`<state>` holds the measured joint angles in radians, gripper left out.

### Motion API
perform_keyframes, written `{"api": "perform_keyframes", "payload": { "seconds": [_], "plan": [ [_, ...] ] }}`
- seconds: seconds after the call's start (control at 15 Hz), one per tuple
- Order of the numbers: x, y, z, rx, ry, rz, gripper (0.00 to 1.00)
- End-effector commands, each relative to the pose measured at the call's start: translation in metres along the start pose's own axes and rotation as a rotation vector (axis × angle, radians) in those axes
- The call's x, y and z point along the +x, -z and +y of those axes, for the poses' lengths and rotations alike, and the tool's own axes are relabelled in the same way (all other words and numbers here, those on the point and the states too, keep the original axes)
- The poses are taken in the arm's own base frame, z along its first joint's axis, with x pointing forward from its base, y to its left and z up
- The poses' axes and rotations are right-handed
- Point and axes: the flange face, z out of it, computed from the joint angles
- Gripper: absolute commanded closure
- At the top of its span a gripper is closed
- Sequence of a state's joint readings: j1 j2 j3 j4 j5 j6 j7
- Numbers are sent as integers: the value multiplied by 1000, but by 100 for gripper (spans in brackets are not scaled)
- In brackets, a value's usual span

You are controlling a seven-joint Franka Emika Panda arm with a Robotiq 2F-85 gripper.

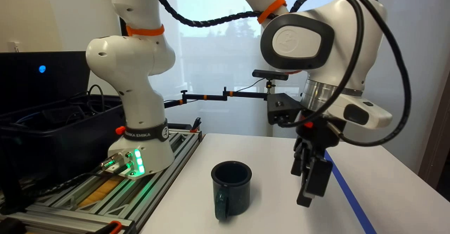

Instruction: Take the red marker out of the mug.

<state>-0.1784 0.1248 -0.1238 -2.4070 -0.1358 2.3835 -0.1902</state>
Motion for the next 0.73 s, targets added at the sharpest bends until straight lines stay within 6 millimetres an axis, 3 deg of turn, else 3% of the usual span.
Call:
{"api": "perform_keyframes", "payload": {
  "seconds": [0.0, 0.13, 0.2, 0.67],
  "plan": [
    [-20, 18, -18, 37, -40, 20, 0],
    [-24, 21, -21, 45, -51, 30, 0],
    [-10, 12, -14, 24, -28, 21, 0],
    [-15, 15, -17, 33, -36, 28, 0]
  ]
}}
